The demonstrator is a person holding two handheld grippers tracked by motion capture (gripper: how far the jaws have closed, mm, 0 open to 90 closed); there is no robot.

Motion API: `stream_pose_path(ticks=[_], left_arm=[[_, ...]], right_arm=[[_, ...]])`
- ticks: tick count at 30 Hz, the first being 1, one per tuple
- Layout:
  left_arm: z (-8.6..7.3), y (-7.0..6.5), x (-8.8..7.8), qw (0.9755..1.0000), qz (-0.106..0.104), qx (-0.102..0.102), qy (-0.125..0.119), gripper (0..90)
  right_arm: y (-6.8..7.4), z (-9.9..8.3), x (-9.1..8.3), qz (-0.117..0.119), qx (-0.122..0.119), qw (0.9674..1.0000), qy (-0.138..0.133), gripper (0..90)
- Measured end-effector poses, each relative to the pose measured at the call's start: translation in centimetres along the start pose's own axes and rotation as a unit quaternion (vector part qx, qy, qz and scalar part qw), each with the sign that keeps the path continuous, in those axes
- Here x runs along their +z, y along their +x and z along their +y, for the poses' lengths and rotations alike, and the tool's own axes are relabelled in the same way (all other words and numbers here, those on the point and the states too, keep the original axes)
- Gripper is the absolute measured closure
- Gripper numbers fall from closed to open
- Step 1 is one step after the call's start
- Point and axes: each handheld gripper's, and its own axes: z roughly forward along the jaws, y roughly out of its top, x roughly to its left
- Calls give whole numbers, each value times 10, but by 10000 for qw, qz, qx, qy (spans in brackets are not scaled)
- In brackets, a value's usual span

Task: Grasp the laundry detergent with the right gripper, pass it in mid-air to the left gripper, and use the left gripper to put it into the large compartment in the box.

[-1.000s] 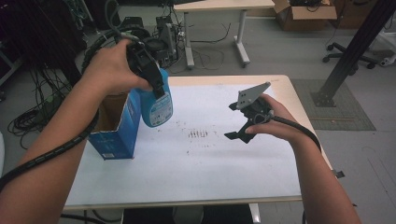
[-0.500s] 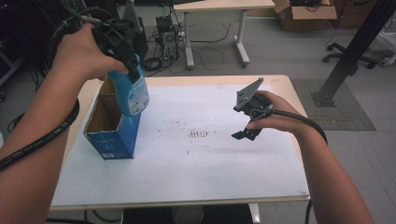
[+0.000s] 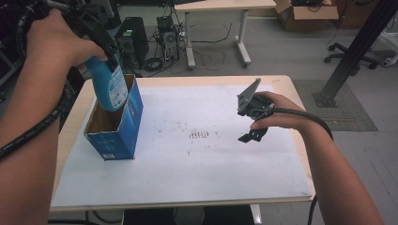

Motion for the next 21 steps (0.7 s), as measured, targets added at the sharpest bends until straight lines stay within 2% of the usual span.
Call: stream_pose_path(ticks=[7, 14, 16, 21], left_arm=[[0, 11, -7, 9984, 82, -557, 63, 410], [-5, 21, -14, 9966, 121, -810, 27, 409], [-7, 24, -11, 9962, 168, -855, -9, 410], [-11, 35, 1, 9942, 96, -1071, -16, 409]], right_arm=[[-3, 0, 2, 127, 15, 9999, 78, 31], [-4, -2, 3, 239, 36, 9995, 218, 32], [-4, -3, 2, 300, 7, 9992, 270, 30], [-5, -3, -1, 484, -35, 9976, 492, 34]])
